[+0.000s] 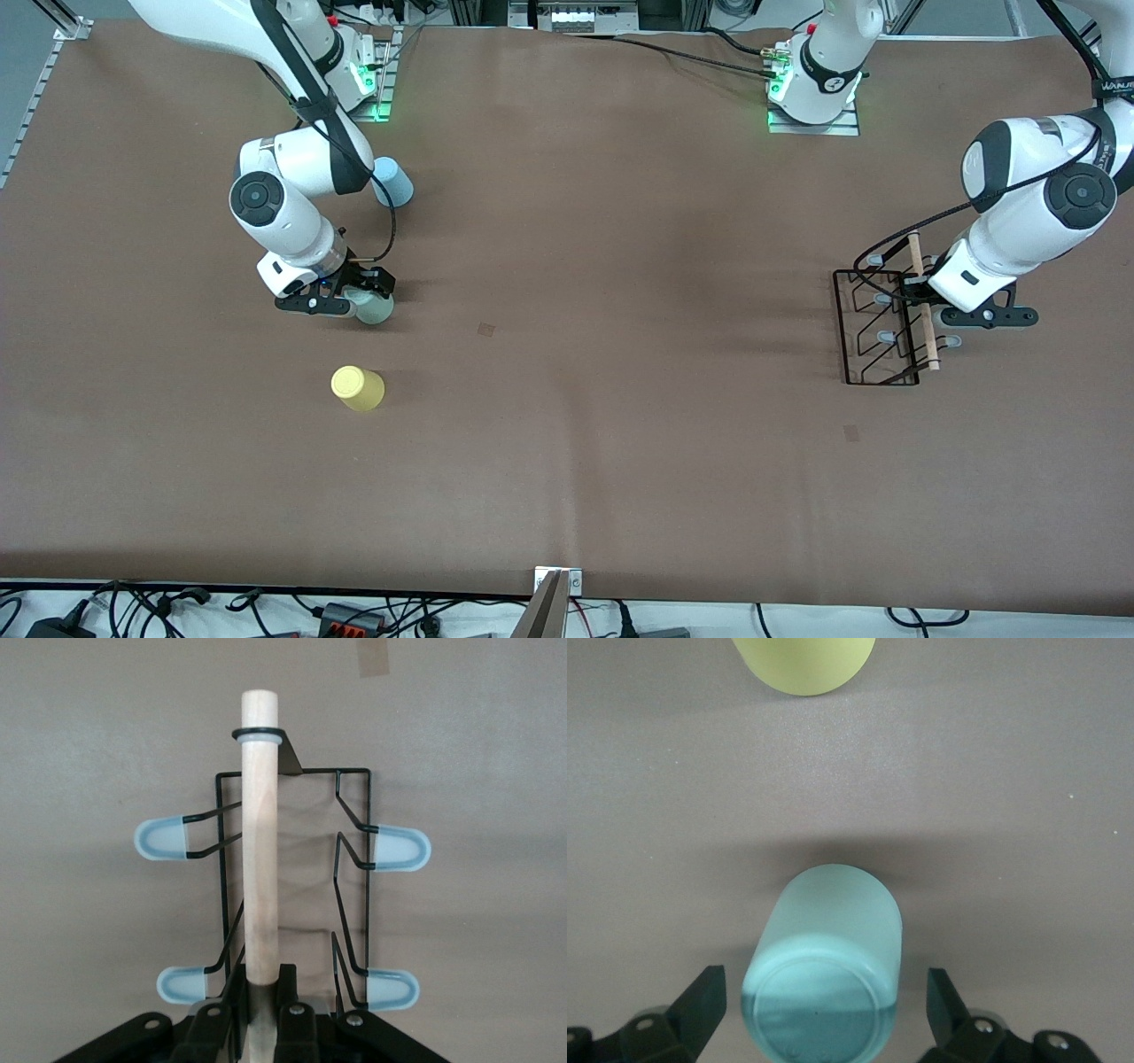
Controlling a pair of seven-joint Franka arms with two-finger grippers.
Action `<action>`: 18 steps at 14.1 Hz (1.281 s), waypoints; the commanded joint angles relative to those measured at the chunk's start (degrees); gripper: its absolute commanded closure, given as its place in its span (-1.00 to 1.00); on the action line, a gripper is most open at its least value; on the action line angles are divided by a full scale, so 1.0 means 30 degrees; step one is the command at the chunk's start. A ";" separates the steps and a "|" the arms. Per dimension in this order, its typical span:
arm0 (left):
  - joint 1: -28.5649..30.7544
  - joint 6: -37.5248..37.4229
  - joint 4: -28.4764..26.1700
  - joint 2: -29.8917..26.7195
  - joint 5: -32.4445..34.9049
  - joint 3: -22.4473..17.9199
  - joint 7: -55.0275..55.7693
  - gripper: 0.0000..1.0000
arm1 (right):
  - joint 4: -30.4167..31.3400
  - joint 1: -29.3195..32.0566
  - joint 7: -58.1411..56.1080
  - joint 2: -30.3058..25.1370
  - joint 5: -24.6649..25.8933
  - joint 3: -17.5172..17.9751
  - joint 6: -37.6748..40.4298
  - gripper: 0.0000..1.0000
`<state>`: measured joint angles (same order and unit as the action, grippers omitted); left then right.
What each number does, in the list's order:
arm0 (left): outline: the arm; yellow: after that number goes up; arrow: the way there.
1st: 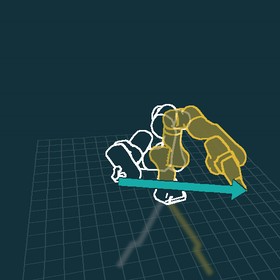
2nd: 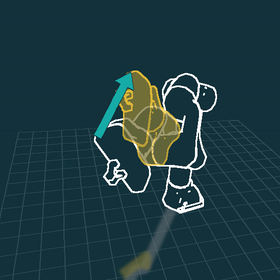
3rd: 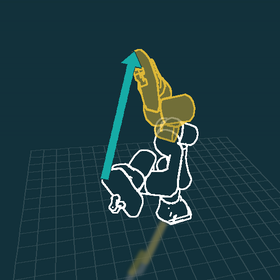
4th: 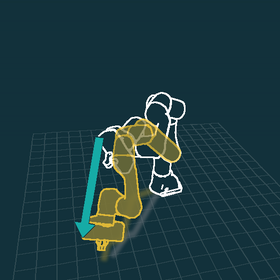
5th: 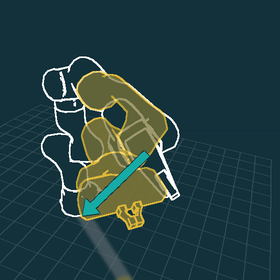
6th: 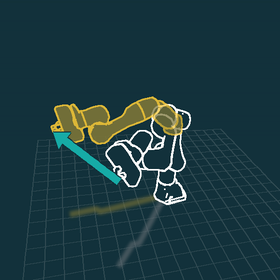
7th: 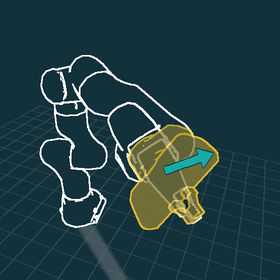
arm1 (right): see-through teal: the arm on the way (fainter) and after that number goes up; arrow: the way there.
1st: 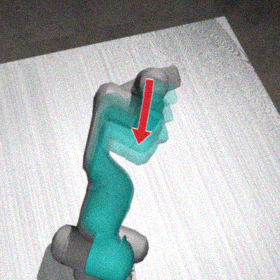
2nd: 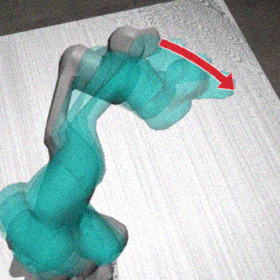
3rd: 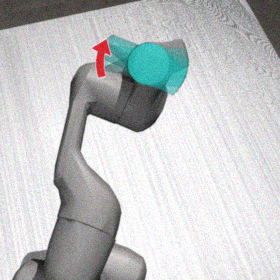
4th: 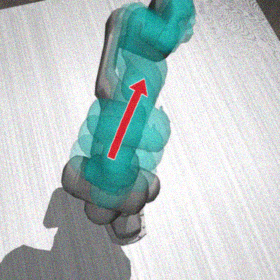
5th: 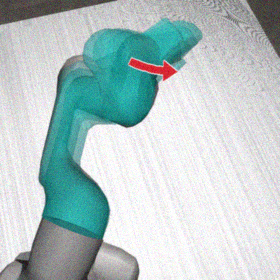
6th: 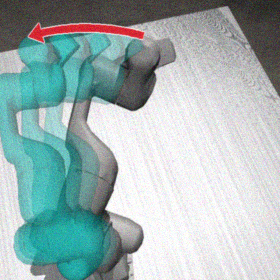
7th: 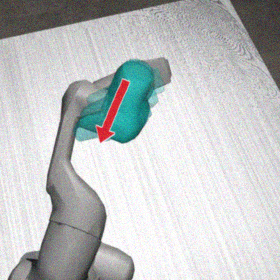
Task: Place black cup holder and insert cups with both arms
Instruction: 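Place the rack with the left gripper while the right gripper lifts the cup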
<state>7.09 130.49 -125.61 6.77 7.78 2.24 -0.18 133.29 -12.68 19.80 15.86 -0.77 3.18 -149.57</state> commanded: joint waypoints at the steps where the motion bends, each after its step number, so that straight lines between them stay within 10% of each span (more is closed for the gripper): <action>1: 0.0155 0.0008 -0.0056 -0.0762 -0.0043 0.0221 -0.0087 0.89 | 0.0218 0.0183 0.0048 -0.0072 0.0110 0.0111 -0.0212 -0.07; 3: -0.0079 -0.0953 0.0586 -0.1113 -0.0043 0.0279 -0.0087 0.91 | 0.0072 0.0183 -0.0183 -0.0130 0.0110 0.0111 0.0138 0.64; 5: -0.0051 -0.2388 0.1552 -0.1290 -0.0043 0.1561 0.0087 0.92 | 0.0042 0.0212 -0.0243 -0.0160 0.0110 0.0111 0.0316 0.88; 11: -0.0109 -0.6229 0.4805 -0.0912 -0.0043 0.6922 0.4909 0.96 | -0.0219 0.0212 -0.0477 -0.0946 0.0139 0.0111 0.1391 0.87; 14: -0.0518 -0.6321 0.6123 0.0812 -0.0043 1.0145 0.7781 0.98 | -0.2237 0.0913 -0.1936 -0.2030 0.0198 0.0111 0.6367 0.87; 18: -0.3642 -0.6116 0.8255 0.4002 0.0336 1.0798 1.3814 0.98 | -0.5748 0.1325 -0.2352 -0.3175 0.0198 0.0081 1.2633 0.87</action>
<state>0.58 113.58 -108.05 12.17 7.70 34.50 34.40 120.99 -9.27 13.94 7.75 -0.58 3.00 -119.87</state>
